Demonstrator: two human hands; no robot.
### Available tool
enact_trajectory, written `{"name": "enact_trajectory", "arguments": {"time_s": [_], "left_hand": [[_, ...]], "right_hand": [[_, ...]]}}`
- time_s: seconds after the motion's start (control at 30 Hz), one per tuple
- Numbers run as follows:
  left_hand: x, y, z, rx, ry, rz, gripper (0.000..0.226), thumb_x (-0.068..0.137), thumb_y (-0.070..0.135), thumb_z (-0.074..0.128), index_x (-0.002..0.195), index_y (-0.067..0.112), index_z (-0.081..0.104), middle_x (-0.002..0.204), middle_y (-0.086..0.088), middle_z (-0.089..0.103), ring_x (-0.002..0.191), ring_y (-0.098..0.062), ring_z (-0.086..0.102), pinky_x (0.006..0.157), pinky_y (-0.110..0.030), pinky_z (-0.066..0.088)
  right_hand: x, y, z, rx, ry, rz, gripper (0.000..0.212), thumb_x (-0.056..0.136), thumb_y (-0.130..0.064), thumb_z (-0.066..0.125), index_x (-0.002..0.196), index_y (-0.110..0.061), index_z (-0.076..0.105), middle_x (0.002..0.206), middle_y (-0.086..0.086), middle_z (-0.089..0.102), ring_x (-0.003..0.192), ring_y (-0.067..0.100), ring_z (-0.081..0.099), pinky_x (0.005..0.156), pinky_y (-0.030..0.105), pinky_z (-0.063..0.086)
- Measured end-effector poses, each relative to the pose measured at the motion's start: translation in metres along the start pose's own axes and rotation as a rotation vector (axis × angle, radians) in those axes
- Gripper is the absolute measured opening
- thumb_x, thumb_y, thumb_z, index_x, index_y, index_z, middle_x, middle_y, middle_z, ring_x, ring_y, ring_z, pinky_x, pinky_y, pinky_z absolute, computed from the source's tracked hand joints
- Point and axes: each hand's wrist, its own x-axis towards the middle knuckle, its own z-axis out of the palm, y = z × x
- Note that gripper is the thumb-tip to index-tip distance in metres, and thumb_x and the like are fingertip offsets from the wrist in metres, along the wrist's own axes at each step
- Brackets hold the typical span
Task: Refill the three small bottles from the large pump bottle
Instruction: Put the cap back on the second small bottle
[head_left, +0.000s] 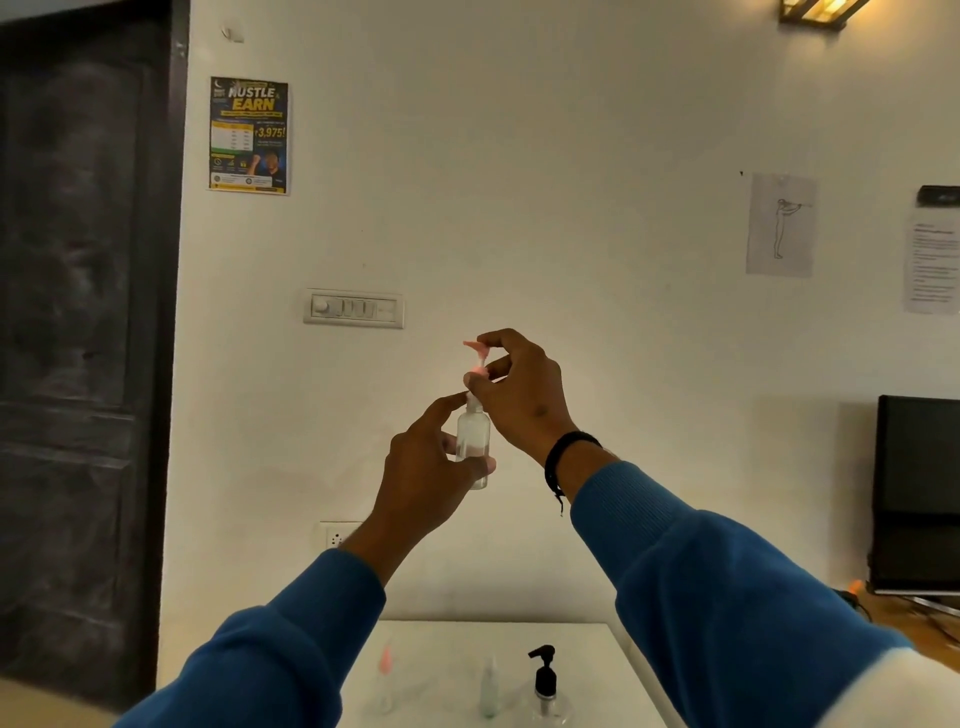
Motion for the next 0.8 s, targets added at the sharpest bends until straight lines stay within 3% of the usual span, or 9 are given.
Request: {"name": "enact_trajectory", "arguments": {"time_s": [0.2, 0.43, 0.57, 0.7, 0.8], "left_hand": [[0.0, -0.003, 0.001, 0.008, 0.001, -0.008, 0.076, 0.079, 0.029, 0.086, 0.144, 0.03, 0.048, 0.094, 0.005, 0.065, 0.085, -0.015, 0.063, 0.069, -0.012, 0.043], [0.001, -0.002, 0.003, -0.014, -0.001, -0.003, 0.074, 0.079, 0.029, 0.085, 0.143, 0.028, 0.048, 0.101, -0.002, 0.071, 0.091, -0.016, 0.065, 0.071, -0.016, 0.044], [0.0, -0.002, 0.004, -0.02, -0.007, 0.0, 0.072, 0.08, 0.027, 0.084, 0.143, 0.027, 0.049, 0.102, -0.002, 0.072, 0.09, -0.014, 0.063, 0.067, -0.009, 0.039], [0.0, -0.004, 0.003, -0.025, 0.001, 0.007, 0.073, 0.079, 0.026, 0.085, 0.143, 0.029, 0.05, 0.097, 0.002, 0.07, 0.088, -0.014, 0.065, 0.069, -0.011, 0.041], [0.001, -0.005, 0.003, -0.033, 0.008, 0.012, 0.073, 0.079, 0.025, 0.085, 0.143, 0.03, 0.05, 0.096, 0.0, 0.071, 0.089, -0.017, 0.067, 0.07, -0.014, 0.044]], "right_hand": [[-0.001, 0.0, 0.005, -0.007, 0.027, 0.012, 0.037, 0.096, -0.012, 0.069, 0.132, -0.015, 0.062, 0.11, 0.006, 0.072, 0.086, 0.011, 0.063, 0.054, -0.005, 0.04], [-0.006, -0.003, 0.009, 0.002, 0.045, 0.012, 0.042, 0.093, -0.019, 0.076, 0.132, -0.016, 0.061, 0.096, -0.003, 0.066, 0.082, 0.01, 0.062, 0.065, 0.004, 0.04], [-0.01, -0.002, 0.012, 0.015, 0.076, 0.016, 0.038, 0.094, -0.021, 0.073, 0.13, -0.017, 0.063, 0.093, -0.005, 0.065, 0.074, 0.003, 0.059, 0.064, 0.004, 0.04], [-0.015, -0.001, 0.011, 0.049, 0.083, 0.033, 0.042, 0.094, -0.009, 0.068, 0.135, -0.017, 0.061, 0.1, -0.003, 0.065, 0.088, 0.012, 0.064, 0.067, 0.008, 0.046], [-0.017, 0.002, 0.013, 0.036, 0.101, 0.028, 0.039, 0.096, -0.011, 0.067, 0.133, -0.02, 0.062, 0.102, -0.002, 0.067, 0.092, 0.016, 0.067, 0.074, 0.016, 0.053]]}}
